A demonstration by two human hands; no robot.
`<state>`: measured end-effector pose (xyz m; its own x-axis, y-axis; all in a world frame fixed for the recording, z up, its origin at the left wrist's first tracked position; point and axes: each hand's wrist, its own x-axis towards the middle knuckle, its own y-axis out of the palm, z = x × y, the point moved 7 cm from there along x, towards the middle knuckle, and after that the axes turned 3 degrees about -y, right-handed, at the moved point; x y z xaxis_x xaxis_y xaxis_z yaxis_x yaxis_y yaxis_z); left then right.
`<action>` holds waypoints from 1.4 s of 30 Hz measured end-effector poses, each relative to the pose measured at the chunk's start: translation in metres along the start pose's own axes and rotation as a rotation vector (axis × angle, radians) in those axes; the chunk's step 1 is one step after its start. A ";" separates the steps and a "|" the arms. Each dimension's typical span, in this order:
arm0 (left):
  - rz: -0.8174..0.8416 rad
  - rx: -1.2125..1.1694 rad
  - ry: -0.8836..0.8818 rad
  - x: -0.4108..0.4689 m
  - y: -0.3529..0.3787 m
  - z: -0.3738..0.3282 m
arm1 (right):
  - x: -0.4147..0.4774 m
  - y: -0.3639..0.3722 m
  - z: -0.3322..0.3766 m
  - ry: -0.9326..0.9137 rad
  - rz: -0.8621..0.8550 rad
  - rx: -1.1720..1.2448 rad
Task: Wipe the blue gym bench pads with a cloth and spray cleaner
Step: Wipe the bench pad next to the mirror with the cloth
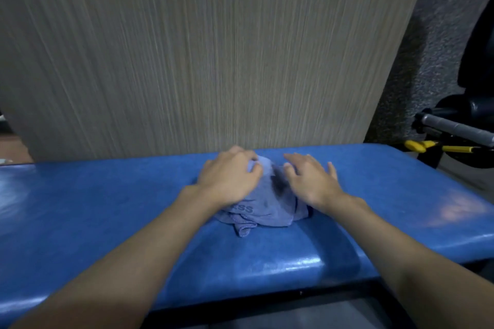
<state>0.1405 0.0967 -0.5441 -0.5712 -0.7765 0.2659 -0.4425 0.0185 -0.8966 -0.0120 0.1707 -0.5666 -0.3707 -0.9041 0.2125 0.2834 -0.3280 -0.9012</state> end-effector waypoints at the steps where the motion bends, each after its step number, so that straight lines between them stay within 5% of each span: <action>1: 0.024 0.036 -0.001 0.003 0.013 -0.016 | -0.006 -0.001 -0.017 0.043 0.036 -0.051; 6: 0.227 0.299 -0.055 0.002 0.069 -0.020 | -0.021 0.010 -0.042 0.048 0.152 -0.146; 11: 0.209 0.324 -0.056 -0.004 0.057 0.010 | -0.018 0.012 -0.030 -0.021 0.098 -0.186; 21: 0.158 0.418 -0.113 -0.028 0.017 0.097 | -0.015 0.033 -0.003 -0.052 0.259 -0.212; 42: 0.183 0.421 -0.263 -0.088 -0.058 0.233 | -0.008 0.111 0.187 -0.391 0.389 -0.138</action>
<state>0.3773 0.0168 -0.5981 -0.3968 -0.9169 0.0424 -0.0052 -0.0439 -0.9990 0.1881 0.0903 -0.5975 0.1009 -0.9939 -0.0443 0.2059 0.0644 -0.9765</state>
